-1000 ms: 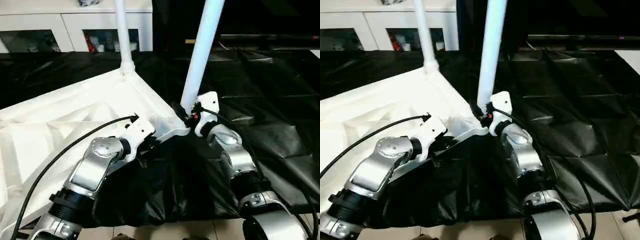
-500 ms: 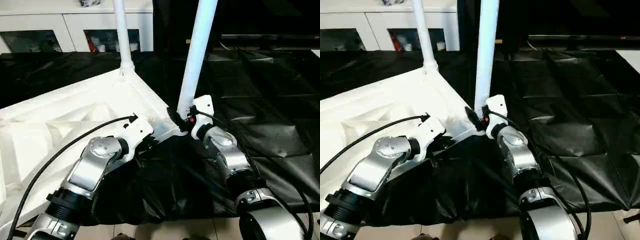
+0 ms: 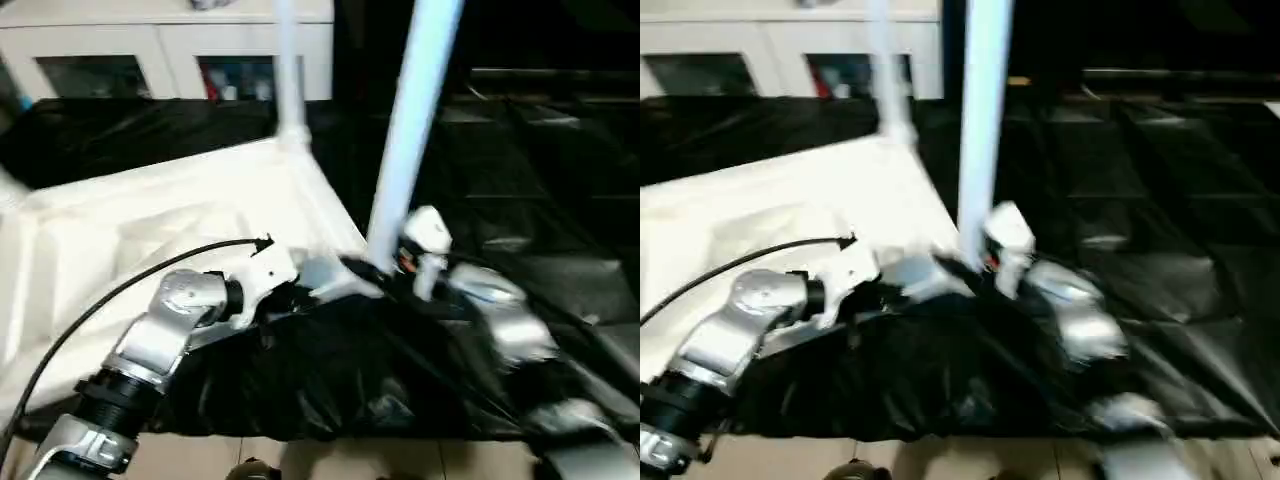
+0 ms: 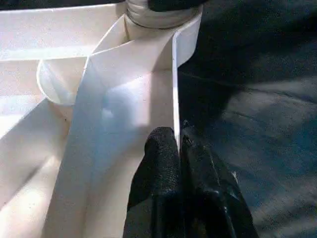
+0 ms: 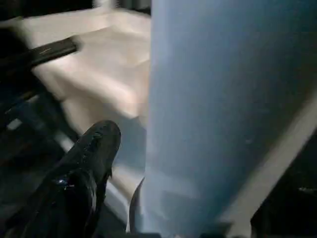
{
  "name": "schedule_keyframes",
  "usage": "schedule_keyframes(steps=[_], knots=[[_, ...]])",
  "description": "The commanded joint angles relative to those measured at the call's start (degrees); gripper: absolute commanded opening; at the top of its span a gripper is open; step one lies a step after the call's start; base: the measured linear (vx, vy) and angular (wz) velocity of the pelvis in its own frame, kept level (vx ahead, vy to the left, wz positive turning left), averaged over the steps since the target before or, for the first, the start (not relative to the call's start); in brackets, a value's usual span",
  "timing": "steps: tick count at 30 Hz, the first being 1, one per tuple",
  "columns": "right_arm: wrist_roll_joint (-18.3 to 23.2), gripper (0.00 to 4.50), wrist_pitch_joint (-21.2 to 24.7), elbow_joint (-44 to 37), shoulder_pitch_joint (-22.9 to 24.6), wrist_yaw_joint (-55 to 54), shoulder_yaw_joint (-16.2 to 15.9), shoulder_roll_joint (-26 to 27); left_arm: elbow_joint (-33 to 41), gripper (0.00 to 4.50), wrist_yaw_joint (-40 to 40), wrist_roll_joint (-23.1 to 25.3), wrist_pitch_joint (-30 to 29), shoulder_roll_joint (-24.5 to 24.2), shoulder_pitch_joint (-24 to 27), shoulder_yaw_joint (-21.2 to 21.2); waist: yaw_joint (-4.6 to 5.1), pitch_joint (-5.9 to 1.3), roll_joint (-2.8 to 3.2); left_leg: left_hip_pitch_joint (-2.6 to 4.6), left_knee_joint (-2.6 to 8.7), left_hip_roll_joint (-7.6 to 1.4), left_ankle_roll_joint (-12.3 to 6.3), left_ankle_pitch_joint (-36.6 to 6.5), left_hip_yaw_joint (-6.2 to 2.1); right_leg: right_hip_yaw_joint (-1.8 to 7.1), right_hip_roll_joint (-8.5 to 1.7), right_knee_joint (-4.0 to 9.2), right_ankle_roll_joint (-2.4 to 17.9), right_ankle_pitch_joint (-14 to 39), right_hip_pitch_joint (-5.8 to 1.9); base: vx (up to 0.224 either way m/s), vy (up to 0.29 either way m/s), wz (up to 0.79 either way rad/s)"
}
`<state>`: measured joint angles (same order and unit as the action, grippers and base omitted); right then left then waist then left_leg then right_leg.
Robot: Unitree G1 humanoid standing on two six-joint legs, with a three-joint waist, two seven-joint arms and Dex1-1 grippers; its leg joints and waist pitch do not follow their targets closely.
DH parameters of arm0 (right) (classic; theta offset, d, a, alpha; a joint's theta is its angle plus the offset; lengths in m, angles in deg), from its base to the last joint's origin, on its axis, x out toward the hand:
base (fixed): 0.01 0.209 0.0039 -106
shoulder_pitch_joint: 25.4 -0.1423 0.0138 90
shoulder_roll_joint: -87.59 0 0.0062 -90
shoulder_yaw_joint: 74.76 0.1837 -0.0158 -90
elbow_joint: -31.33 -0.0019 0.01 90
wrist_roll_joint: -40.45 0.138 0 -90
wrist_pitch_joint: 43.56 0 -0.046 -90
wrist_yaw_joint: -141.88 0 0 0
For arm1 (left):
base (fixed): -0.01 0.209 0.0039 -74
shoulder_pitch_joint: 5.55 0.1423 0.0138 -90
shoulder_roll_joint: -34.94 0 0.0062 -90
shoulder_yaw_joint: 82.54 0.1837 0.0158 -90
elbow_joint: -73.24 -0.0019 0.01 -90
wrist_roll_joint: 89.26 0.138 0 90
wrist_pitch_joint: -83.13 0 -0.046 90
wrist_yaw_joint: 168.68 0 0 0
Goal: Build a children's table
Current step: Rotate leg to tighten
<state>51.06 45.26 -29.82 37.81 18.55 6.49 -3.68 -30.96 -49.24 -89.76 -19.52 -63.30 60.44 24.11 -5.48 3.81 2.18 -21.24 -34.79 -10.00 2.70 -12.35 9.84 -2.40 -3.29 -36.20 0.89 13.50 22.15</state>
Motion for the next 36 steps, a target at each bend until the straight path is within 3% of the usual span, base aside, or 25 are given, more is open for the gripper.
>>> schedule_keyframes(steps=[1, 3, 4, 5, 6, 10, 11, 18, 24, 30, 35, 36], knots=[[0.3, 3.72, 3.0, -2.4, 2.2, 6.6, -4.7, -1.0, 1.0, 0.0, -2.2, -3.0, 3.5, 0.7, -3.0, -0.2, -0.29, -4.36, 0.57, 0.78, 3.46, -3.42, -5.79, -2.2, -1.01, 2.48, -4.78, 2.79, 18.0, -11.6, -3.04, 0.0, 0.0, 0.0], [0.5, 3.72, 3.9, -3.9, 2.8, 9.1, -5.5, -2.8, 0.1, 0.0, -3.9, -3.6, 4.3, 0.2, -3.1, 0.0, -0.59, -4.43, 0.58, 0.75, 3.46, -3.52, -5.58, -2.3, -1.07, 2.47, -4.89, 2.76, 17.9, -10.8, -3.03, 0.0, 0.0, 0.0], [0.9, 3.72, 4.8, -4.8, 3.3, 11.3, -6.0, -4.1, -0.7, 0.0, -5.0, -3.9, 4.7, -0.2, -3.2, 0.2, -0.8, -4.49, 0.3, 0.74, 3.44, -3.56, -5.61, -2.2, -1.08, 2.52, -4.97, 2.68, 17.7, -10.6, -3.09, 0.0, 0.0, 0.0], [0.9, 3.72, 4.8, -5.0, 3.3, 11.8, -6.1, -4.4, -0.8, 0.0, -5.3, -3.9, 5.0, -0.3, -3.2, 0.3, -0.86, -4.51, 0.47, 0.68, 3.4, -3.57, -5.74, -2.1, -1.03, 2.52, -5.04, 2.65, 17.7, -10.3, -2.88, 0.0, 0.0, 0.0], [1.0, 3.57, 5.1, -5.3, 3.4, 12.7, -6.3, -4.9, -1.2, 0.0, -5.8, -3.9, 5.4, -0.6, -3.3, 0.4, -0.87, -4.47, 0.13, 0.66, 3.44, -3.54, -5.75, -2.2, -1.02, 2.5, -5.02, 2.78, 17.7, -9.9, -2.95, 0.0, 0.0, 0.0], [1.5, 3.36, 7.5, -7.9, 4.0, 16.2, -7.0, -6.8, -2.7, 0.0, -8.7, -4.2, 6.9, -1.4, -3.5, 0.6, -1.2, -4.58, 0.24, 0.59, 3.29, -3.54, -6.02, -1.1, -1.07, 2.51, -5.03, 2.58, 17.4, -9.9, -2.91, 0.0, 0.0, 0.0], [1.5, 3.28, 7.9, -8.3, 4.0, 16.7, -7.2, -7.2, -3.2, 0.0, -9.3, -4.0, 7.3, -1.5, -3.6, 0.7, -1.2, -4.61, -0.07, 0.57, 3.24, -3.53, -6.22, -0.6, -1.03, 2.5, -5.07, 2.54, 17.4, -10.4, -2.9, 0.0, 0.0, 0.0], [0.5, 2.73, 8.9, -10.0, 4.4, 19.8, -9.3, -8.8, -6.3, 0.0, -11.9, -3.8, 9.6, -1.7, -4.5, 1.1, -1.54, -4.53, 0.11, 0.57, 3.17, -3.5, -6.36, -0.9, -1.03, 2.45, -5.09, 2.65, 17.4, -8.7, -2.77, 0.0, 0.0, 0.0], [0.3, 2.65, 9.3, -10.4, 5.8, 19.7, -9.4, -8.4, -7.4, 0.0, -11.6, -3.7, 9.2, -0.9, -5.1, 0.6, -1.91, -4.38, 0.37, 0.64, 3.3, -3.6, -5.32, -2.5, -1.1, 2.51, -5.17, 2.81, 17.1, -6.5, -2.65, 0.0, 0.0, 0.0], [1.4, 2.63, 9.7, -9.5, 8.1, 12.9, -6.4, -5.4, -8.5, 0.0, -6.2, -3.3, 8.0, 2.3, -5.6, -1.0, -2.27, -4.4, 0.58, 0.73, 3.48, -3.63, -4.41, -4.3, -1.1, 2.6, -5.29, 3.27, 16.2, -3.4, -2.57, 0.0, 0.0, 0.0], [-2.1, 2.62, 9.5, -2.9, 6.2, -5.7, -1.8, 1.9, -10.8, 0.0, 3.2, 0.6, 6.1, 6.7, -8.3, -0.9, -1.22, -3.93, 0.32, 0.98, 4.39, -3.38, -0.47, -9.6, -1.22, 2.79, -5.42, 4.69, 13.3, 9.2, -2.51, 0.0, 0.0, 0.0], [-2.2, 2.62, 10.2, -1.7, 5.5, -9.0, -0.9, 3.5, -10.8, 0.0, 4.7, 0.9, 5.1, 7.7, -8.7, -0.9, -0.97, -3.89, 0.53, 1.02, 4.45, -3.37, -0.12, -9.9, -1.28, 2.8, -5.44, 4.69, 13.3, 9.9, -2.34, 0.0, 0.0, 0.0]])
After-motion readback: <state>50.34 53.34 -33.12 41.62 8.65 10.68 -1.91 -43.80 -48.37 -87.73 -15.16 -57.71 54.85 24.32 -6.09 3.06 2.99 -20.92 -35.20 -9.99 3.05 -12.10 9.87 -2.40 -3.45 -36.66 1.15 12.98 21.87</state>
